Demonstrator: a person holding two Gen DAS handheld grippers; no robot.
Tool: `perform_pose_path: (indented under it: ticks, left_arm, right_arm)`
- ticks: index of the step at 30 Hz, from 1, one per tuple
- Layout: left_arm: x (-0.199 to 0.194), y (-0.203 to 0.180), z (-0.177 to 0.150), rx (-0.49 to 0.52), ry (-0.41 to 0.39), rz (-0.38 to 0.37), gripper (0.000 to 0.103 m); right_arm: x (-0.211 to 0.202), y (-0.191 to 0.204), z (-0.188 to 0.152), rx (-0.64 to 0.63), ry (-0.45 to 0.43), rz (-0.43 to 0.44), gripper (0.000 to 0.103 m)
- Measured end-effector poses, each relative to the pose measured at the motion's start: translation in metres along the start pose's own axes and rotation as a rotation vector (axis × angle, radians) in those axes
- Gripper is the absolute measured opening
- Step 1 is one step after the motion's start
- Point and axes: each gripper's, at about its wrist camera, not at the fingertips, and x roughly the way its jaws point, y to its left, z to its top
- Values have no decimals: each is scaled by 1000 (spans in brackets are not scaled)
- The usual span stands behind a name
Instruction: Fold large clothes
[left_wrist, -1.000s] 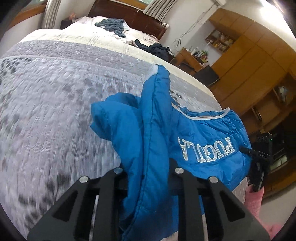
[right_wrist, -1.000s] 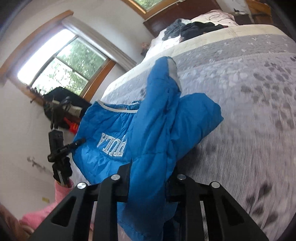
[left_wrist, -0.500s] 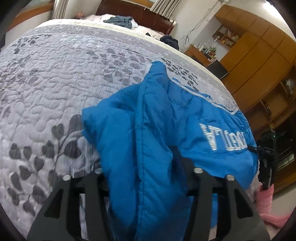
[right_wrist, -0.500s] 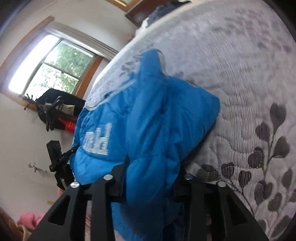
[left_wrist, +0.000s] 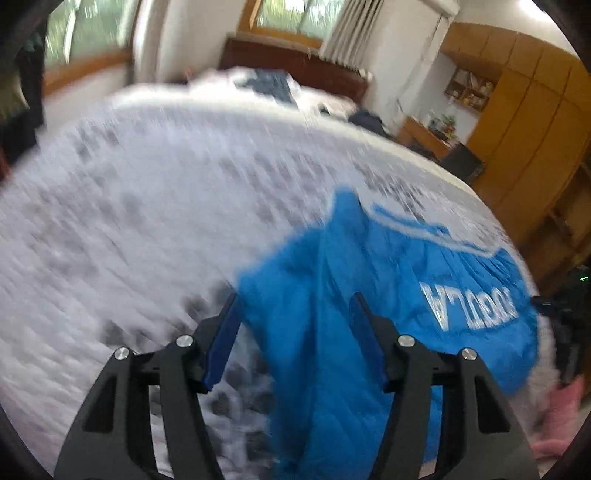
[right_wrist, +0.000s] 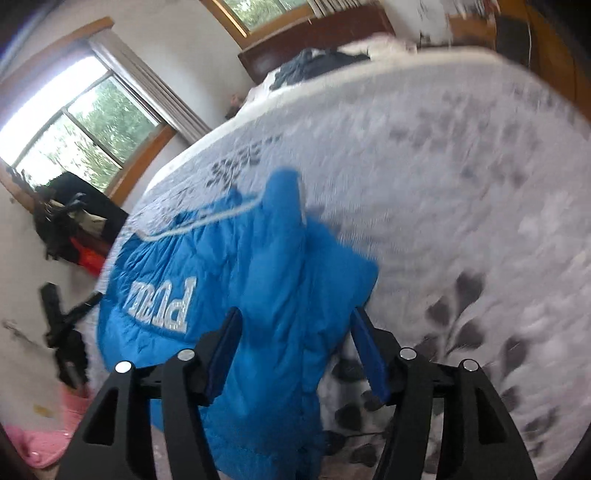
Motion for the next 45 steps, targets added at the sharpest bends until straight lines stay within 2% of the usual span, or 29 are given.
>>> perform_pose_path:
  ticks: [3, 6, 8, 12, 13, 14, 16, 17, 19, 24, 28, 30, 34, 36, 38, 41, 45]
  left_arm:
    - [-3, -14, 22, 49, -16, -1, 60]
    - [17, -31, 37, 87, 24, -37, 61]
    - [36, -41, 45, 110, 52, -23, 61]
    - [76, -41, 57, 85, 135, -22, 61]
    - [85, -39, 59, 80, 146, -8, 61]
    - [95, -36, 61, 74, 161, 8, 58]
    - [106, -32, 63, 53, 185, 4, 52]
    - [111, -29, 64, 39, 193, 3, 51]
    - [117, -28, 66, 39, 193, 27, 51]
    - [133, -27, 58, 60, 221, 62, 55]
    - [132, -22, 58, 31, 225, 50, 57]
    - [125, -26, 60, 31, 210, 76, 58]
    - [90, -41, 59, 48, 140, 119, 57]
    - [66, -53, 57, 57, 100, 146, 60]
    - [50, -64, 54, 64, 75, 149, 60]
    - [28, -81, 42, 74, 61, 146, 64]
    - [12, -98, 25, 97, 61, 144, 66]
  right_arm:
    - [-4, 20, 21, -58, -11, -23, 65]
    - [10, 36, 42, -119, -1, -41, 73]
    - [28, 39, 59, -135, 19, -77, 73]
    - [67, 32, 77, -109, 75, -114, 73]
    - [73, 28, 81, -103, 87, -119, 63]
    - [81, 24, 84, -91, 104, -113, 45]
    - [88, 18, 90, -42, 135, -56, 27]
    - [90, 15, 92, -17, 137, -29, 22]
    - [92, 10, 94, -10, 128, -30, 21]
    - [114, -5, 90, 36, 174, -27, 21]
    - [121, -14, 86, 72, 178, 5, 24]
    - [114, -13, 85, 70, 160, 4, 28]
    - [87, -4, 80, 43, 107, -36, 43]
    - [68, -1, 76, 29, 79, -37, 48]
    - [50, 1, 68, 27, 59, -25, 59]
    - [30, 6, 54, 10, 45, -29, 71]
    - [10, 8, 31, 7, 46, -31, 77]
